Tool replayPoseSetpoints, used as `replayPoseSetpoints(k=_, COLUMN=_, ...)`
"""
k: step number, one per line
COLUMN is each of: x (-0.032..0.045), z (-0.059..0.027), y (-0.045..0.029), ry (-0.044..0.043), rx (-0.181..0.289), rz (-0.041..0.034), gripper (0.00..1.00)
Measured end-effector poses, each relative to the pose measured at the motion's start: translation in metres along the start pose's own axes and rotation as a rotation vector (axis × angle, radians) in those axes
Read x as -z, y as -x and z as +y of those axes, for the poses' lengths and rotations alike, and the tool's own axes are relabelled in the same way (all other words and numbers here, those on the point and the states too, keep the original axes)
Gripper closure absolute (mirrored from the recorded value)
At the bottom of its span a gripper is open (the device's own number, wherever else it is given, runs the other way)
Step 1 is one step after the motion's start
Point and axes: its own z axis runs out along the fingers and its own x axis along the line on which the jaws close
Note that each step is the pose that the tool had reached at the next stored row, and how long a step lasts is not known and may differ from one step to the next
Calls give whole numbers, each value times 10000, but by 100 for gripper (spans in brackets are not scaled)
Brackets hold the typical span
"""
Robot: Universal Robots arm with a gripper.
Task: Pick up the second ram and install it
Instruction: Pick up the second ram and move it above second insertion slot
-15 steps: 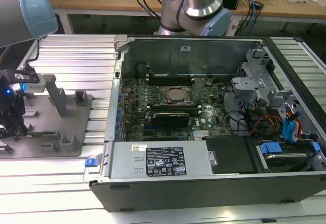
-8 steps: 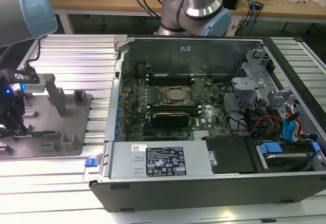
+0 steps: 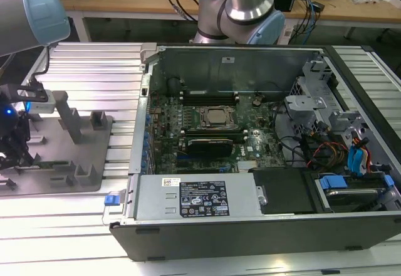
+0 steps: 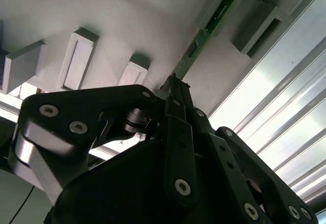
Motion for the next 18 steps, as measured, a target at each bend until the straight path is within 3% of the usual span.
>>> replayPoseSetpoints(k=8, x=15, z=1, y=0, ry=5, rx=0, rz=4, gripper=91)
replayPoseSetpoints(k=18, x=229, z=10, y=11, ry=0, rx=1, rz=0, gripper=91)
